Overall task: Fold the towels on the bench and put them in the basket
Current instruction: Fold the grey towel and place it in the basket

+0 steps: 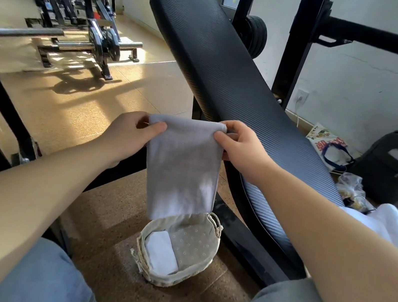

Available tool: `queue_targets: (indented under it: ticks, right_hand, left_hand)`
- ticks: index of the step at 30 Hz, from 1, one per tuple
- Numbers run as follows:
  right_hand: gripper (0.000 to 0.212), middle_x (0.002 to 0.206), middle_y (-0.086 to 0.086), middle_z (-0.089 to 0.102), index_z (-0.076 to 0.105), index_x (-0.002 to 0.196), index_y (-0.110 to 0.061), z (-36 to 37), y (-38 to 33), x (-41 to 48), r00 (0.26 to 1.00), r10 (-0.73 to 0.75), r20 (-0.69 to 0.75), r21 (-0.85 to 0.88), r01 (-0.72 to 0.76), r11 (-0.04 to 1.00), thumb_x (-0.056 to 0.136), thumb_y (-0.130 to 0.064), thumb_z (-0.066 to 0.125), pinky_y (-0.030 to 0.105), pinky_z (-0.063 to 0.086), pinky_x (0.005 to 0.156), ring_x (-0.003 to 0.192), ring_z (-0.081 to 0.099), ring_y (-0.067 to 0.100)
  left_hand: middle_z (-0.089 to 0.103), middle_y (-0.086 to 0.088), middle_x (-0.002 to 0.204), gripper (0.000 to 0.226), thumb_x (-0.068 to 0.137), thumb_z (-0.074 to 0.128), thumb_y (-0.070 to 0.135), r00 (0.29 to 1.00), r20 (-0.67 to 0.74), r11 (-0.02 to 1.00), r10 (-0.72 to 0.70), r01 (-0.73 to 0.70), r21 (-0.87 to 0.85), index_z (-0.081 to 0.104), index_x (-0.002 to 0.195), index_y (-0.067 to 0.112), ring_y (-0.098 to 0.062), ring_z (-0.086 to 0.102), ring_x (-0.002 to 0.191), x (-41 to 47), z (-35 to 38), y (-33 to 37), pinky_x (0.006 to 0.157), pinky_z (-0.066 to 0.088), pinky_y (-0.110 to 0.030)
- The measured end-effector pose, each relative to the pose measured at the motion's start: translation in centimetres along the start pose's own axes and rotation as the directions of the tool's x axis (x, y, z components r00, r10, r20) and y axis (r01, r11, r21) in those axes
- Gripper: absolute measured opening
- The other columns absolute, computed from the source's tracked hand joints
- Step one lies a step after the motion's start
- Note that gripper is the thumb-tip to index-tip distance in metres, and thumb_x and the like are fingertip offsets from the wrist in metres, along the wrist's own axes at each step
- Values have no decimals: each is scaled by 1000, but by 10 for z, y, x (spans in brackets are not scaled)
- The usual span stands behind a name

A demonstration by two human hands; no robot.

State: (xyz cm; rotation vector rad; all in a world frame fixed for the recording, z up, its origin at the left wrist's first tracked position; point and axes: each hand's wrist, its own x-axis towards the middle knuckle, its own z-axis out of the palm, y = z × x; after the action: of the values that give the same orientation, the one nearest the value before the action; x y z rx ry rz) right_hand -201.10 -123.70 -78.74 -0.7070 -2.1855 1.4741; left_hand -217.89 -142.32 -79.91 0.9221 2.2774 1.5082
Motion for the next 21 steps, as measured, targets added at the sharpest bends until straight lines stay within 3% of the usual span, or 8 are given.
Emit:
queue_targets:
  ticks: [2, 4, 8, 10, 12, 16, 19, 21]
  right_hand:
    - [41, 105, 9, 72, 48, 139, -25, -1, 0, -1, 999, 39, 15, 22, -39, 999, 100, -25, 61, 31, 63, 78, 98, 72, 23]
    - [45, 105, 11, 72, 41, 140, -32, 0, 2, 0, 998, 60, 23, 25, -60, 998, 101, -25, 61, 40, 63, 84, 97, 72, 26]
    - [32, 104, 20, 73, 47, 125, -33, 4, 4, 0, 999, 20, 32, 42, -21, 999, 101, -16, 59, 57, 59, 86, 98, 70, 41]
    - [27, 103, 28, 70, 51, 115, -33, 5, 4, 0, 999, 3, 42, 48, -5, 999, 100, -11, 56, 65, 55, 86, 95, 67, 50]
    - [21, 100, 34, 65, 56, 102, -30, 6, 5, 0, 999, -21, 47, 37, 20, 999, 101, -9, 54, 69, 53, 86, 81, 63, 45]
    - [35, 102, 20, 72, 73, 83, -27, 11, 6, 1, 1000, -30, 4, 20, 30, 999, 100, -6, 51, 61, 55, 92, 91, 68, 42]
    - [32, 111, 21, 71, 76, 100, -31, 11, 5, 1, 999, -14, 29, 44, 13, 999, 94, -3, 61, 57, 56, 93, 96, 69, 33]
    - [42, 109, 13, 71, 71, 120, -23, 8, 3, -1, 997, -10, 81, 33, 8, 999, 88, 4, 67, 40, 61, 89, 93, 69, 21]
  left_hand:
    - [72, -2, 102, 28, 92, 70, 38, 999, 1, 997, -46, 46, -61, 65, 113, 21, -20, 71, 92, 2, 1, -2, 76, 57, -31]
    - [69, -9, 104, 32, 89, 74, 38, 995, -22, 990, -95, 92, -106, 56, 114, 26, -25, 72, 91, 4, 2, -7, 72, 58, -34]
    - [65, -11, 89, 21, 92, 70, 35, 997, -49, 995, -57, 53, -79, 52, 82, 37, -28, 63, 78, 9, 1, -14, 72, 50, -41]
    - [58, -8, 79, 20, 96, 64, 28, 999, -28, 998, -36, 35, -54, 56, 79, 33, -27, 52, 73, 10, 1, -17, 70, 43, -40]
    - [62, -2, 81, 25, 98, 57, 18, 1000, 1, 999, -25, 25, -48, 66, 81, 33, -26, 54, 77, 11, 1, -18, 75, 46, -39]
    - [69, 8, 113, 39, 98, 53, 12, 998, 22, 989, -50, 53, -137, 79, 87, 38, -19, 63, 111, 7, 5, -13, 103, 51, -42]
    - [68, 6, 113, 29, 83, 69, 19, 996, 89, 985, -20, 35, -168, 77, 102, 39, -16, 63, 111, 3, 2, -10, 106, 50, -45]
    - [65, 4, 124, 51, 78, 77, 9, 989, 145, 994, 19, -4, -105, 70, 121, 36, -15, 62, 114, 0, 1, -10, 104, 51, -39]
